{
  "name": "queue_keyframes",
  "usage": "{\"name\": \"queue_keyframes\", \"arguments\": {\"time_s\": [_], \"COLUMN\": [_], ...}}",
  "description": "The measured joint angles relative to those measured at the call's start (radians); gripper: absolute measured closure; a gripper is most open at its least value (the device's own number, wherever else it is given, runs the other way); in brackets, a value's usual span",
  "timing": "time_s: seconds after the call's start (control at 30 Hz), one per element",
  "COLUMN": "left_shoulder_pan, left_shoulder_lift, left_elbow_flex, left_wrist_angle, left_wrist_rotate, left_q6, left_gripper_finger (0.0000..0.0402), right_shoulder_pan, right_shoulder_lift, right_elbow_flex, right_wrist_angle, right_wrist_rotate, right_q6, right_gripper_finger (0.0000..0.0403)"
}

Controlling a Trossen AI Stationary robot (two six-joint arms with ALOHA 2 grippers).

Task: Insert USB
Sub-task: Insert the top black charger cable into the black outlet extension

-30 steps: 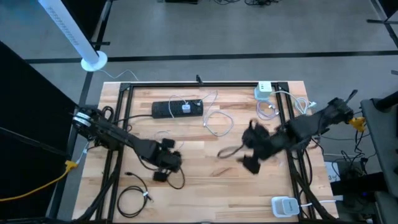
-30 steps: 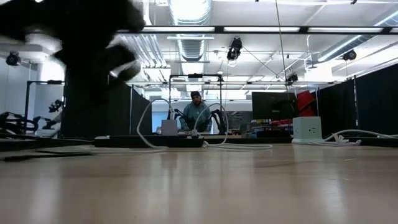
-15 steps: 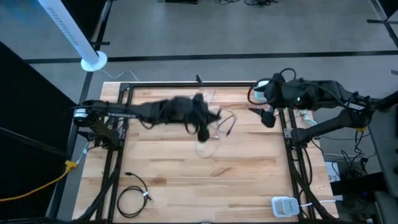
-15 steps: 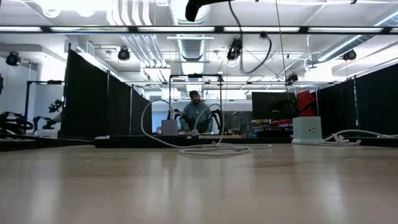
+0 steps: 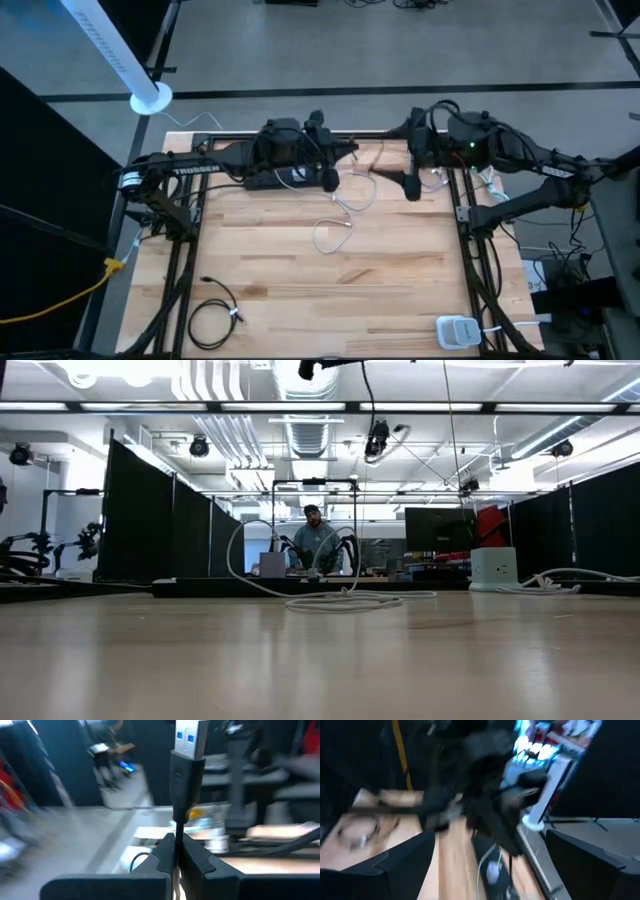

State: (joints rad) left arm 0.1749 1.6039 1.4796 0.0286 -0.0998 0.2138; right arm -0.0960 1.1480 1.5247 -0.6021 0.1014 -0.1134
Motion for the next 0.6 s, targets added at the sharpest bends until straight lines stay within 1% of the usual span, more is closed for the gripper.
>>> {"name": "queue_keyframes", "arguments": {"time_s": [0.07, 0.13, 0.2, 0.27, 0.37, 0.43, 0.5, 0.6], "left_shoulder_pan": [0.000, 0.000, 0.005, 0.005, -0.002, -0.005, -0.003, 0.009], "left_shoulder_lift": [0.000, -0.001, -0.001, -0.007, -0.034, -0.051, -0.062, -0.076], "left_elbow_flex": [0.000, 0.000, 0.000, 0.000, -0.001, -0.001, -0.001, -0.003], "left_wrist_angle": [0.030, 0.060, 0.098, 0.122, 0.114, 0.097, 0.063, -0.008], "left_wrist_rotate": [-0.052, -0.084, -0.099, -0.106, -0.170, -0.207, -0.207, -0.192], "left_q6": [0.119, 0.214, 0.303, 0.381, 0.519, 0.664, 0.794, 0.902], "left_gripper_finger": [0.0401, 0.0401, 0.0401, 0.0401, 0.0401, 0.0401, 0.0401, 0.0401], "right_shoulder_pan": [-0.011, -0.015, -0.015, -0.014, -0.016, -0.017, -0.016, -0.016], "right_shoulder_lift": [0.019, 0.049, 0.078, 0.107, 0.134, 0.148, 0.156, 0.156], "right_elbow_flex": [0.001, 0.002, 0.002, 0.001, 0.001, 0.001, 0.001, 0.001], "right_wrist_angle": [0.066, 0.107, 0.105, 0.105, 0.122, 0.130, 0.126, 0.075], "right_wrist_rotate": [0.007, -0.004, -0.032, -0.035, -0.044, -0.076, -0.084, -0.086], "right_q6": [0.038, 0.050, 0.040, 0.057, 0.165, 0.268, 0.365, 0.444], "right_gripper_finger": [0.0039, 0.0039, 0.0039, 0.0039, 0.0039, 0.0039, 0.0039, 0.0039]}}
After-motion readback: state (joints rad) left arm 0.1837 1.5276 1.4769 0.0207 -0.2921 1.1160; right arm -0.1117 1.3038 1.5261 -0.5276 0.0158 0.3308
